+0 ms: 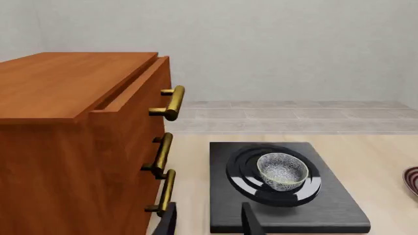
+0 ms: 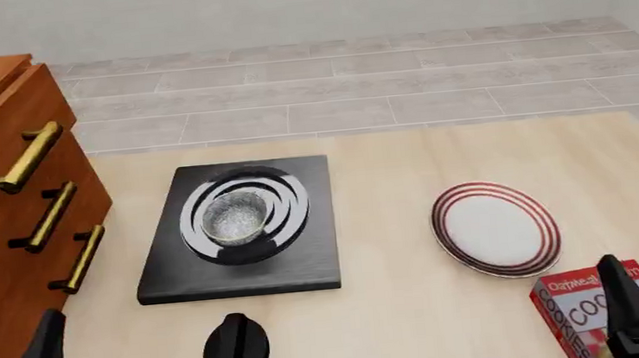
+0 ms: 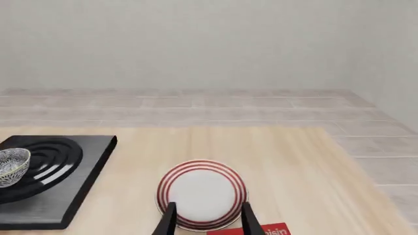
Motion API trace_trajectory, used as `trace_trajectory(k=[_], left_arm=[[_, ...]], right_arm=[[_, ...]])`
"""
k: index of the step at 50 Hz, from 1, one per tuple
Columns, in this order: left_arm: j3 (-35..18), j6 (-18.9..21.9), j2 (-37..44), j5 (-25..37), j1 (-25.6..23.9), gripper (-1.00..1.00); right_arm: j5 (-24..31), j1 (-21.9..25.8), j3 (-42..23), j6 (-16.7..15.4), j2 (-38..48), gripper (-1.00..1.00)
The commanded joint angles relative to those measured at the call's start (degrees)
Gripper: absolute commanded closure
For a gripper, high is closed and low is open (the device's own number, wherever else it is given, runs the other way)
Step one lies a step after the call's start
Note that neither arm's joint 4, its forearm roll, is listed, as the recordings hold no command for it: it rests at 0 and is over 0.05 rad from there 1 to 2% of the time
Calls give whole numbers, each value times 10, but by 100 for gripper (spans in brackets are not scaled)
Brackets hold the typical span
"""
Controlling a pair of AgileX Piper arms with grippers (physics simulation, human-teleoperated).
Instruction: Pick the akita bowl on the stove and place it on the plate.
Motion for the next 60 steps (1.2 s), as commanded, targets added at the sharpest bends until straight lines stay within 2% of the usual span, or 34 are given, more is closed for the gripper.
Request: trace_trajectory(k=[1,8,14,15,21,23,27,28,29,31,39,43,44,48,49,51,60], left_arm=[[-2,0,3,-1,0,-100],[-2,0,3,-1,0,-100],[-2,0,3,-1,0,-100],[-2,0,3,-1,0,-100],[-2,0,3,-1,0,-100],[-2,0,3,-1,0,-100],[-2,0,3,-1,0,-100],[-2,0,3,-1,0,-100],[-2,0,3,-1,0,-100],[-2,0,3,-1,0,-100],[-2,0,3,-1,0,-100],[-2,0,3,-1,0,-100],[-2,0,3,-1,0,-100],[-2,0,3,-1,0,-100],[-2,0,3,-1,0,-100],[-2,0,3,-1,0,-100],[-2,0,3,-1,0,-100]], right_arm=[[-32,13,30,16,-21,-100],[-2,16,6,8,-31,-100],[34,22,-40,16,-22,-100],[43,52,-91,20,30,-100],[67,89,-143,30,60,-100],[60,100,-151,20,79,-100],[35,120,-159,24,130,-100],[26,126,-161,16,151,-100],[4,153,-163,11,206,-100],[-7,156,-171,-1,232,-100],[2,187,-226,9,277,-100],[9,208,-246,43,309,-100],[12,213,-261,26,316,-100],[-9,227,-277,16,357,-100],[-54,256,-299,14,442,-100],[-68,279,-313,15,485,-100],[-87,322,-363,18,565,-100]])
